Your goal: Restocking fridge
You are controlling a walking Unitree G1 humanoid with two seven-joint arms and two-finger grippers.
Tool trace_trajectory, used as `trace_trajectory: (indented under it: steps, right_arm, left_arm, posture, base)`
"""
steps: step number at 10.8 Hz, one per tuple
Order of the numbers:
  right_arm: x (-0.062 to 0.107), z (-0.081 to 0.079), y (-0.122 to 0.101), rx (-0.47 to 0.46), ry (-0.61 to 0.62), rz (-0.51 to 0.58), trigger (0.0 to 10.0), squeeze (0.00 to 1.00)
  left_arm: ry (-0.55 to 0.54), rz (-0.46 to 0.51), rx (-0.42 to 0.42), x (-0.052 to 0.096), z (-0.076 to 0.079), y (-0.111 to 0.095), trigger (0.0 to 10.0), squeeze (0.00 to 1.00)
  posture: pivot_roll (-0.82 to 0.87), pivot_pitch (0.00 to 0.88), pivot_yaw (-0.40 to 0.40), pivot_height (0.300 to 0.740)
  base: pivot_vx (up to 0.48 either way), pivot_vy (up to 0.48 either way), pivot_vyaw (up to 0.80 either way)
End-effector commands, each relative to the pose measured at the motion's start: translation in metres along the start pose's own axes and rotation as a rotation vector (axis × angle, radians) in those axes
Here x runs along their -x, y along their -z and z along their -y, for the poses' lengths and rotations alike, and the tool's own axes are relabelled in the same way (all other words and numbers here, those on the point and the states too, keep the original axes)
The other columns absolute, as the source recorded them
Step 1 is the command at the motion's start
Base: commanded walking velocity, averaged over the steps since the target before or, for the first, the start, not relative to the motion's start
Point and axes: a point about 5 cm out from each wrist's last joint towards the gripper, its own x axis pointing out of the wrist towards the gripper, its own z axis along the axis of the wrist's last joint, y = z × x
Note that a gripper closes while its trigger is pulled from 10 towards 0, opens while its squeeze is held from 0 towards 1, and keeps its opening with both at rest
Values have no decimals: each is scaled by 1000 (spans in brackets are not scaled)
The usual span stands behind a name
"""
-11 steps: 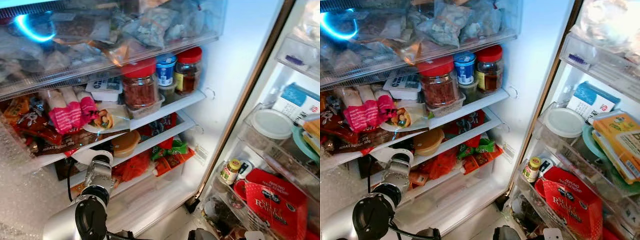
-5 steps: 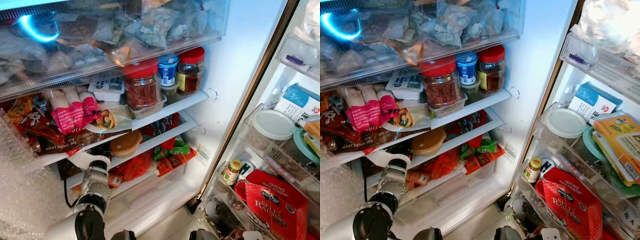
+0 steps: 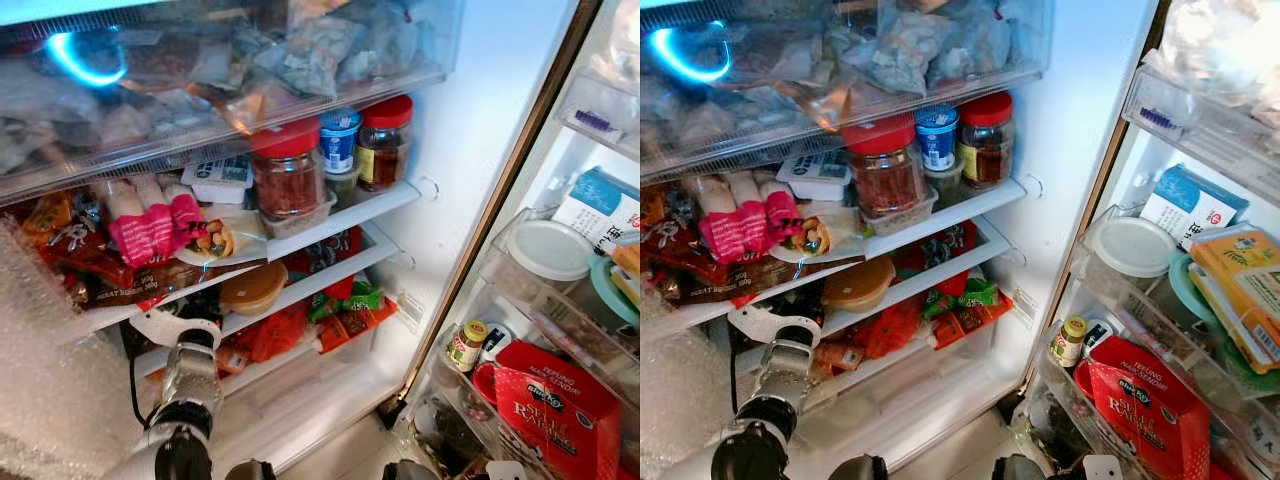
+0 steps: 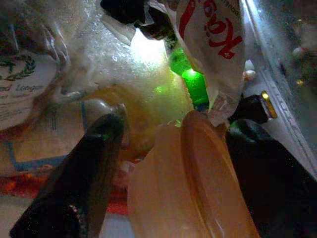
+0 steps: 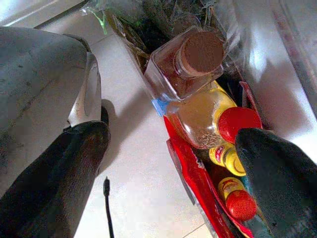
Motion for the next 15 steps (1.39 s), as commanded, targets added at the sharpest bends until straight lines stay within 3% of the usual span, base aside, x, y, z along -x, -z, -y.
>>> trace_trajectory:
  steps: [1,6,10,12,15]
  right_arm:
    - [0,2,-1,-9,6,7,10000,0]
    - [0,1,0,-5,3,5,10000,0]
    - [0,1,0,1,-3,6,10000,0]
    - [0,0,-1,5,-5,6,10000,0]
    - [0,0,0,0,-3,7,10000,0]
  left_arm:
    - [3,-16,4,4,-4,2,10000,0]
    - [68,-120,-51,21,-10,7,10000,0]
    - [130,-242,-73,51,-11,14,10000,0]
    - [144,-258,-56,50,-10,16,10000,0]
    - [190,-280,-45,32,7,20,10000,0]
  posture:
    - [-165,0,2,647]
    - [-158,0,11,647]
    - [-158,0,21,647]
    - [-157,0,24,647]
    - [-174,0,30,647]
  base:
    - [0,0,0]
    - [0,0,0]
    - [0,0,0]
    - [0,0,0]
    - [0,0,0]
